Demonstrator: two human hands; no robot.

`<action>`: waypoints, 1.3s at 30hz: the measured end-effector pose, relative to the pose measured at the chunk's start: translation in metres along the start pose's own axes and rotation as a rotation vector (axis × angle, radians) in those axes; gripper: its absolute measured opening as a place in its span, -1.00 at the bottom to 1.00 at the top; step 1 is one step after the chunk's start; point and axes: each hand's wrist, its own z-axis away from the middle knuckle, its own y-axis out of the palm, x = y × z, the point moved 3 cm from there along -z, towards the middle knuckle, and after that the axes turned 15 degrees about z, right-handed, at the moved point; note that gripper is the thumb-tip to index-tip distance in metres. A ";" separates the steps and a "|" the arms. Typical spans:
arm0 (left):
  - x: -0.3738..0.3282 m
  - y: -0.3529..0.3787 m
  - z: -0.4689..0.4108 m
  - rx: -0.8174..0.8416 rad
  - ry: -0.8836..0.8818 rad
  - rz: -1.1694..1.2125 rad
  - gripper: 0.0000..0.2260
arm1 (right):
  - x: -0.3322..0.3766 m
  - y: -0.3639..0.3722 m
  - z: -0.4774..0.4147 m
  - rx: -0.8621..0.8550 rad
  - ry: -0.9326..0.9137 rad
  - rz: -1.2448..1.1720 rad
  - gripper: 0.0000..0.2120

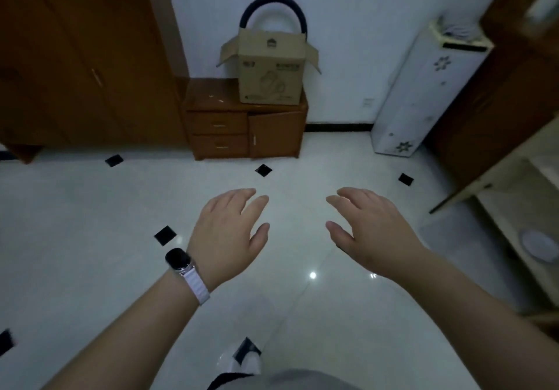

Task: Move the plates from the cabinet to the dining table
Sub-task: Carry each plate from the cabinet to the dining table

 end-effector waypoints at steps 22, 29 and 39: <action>-0.105 0.118 -0.195 0.291 0.525 0.140 -0.63 | -0.157 0.031 0.027 0.078 0.647 -0.014 -0.50; -0.174 0.171 -0.272 0.328 0.531 0.097 -0.59 | -0.271 0.053 0.018 0.069 0.700 -0.078 -0.50; -0.304 0.255 -0.349 0.378 0.695 0.085 -0.59 | -0.415 0.077 0.068 0.032 0.840 -0.082 -0.51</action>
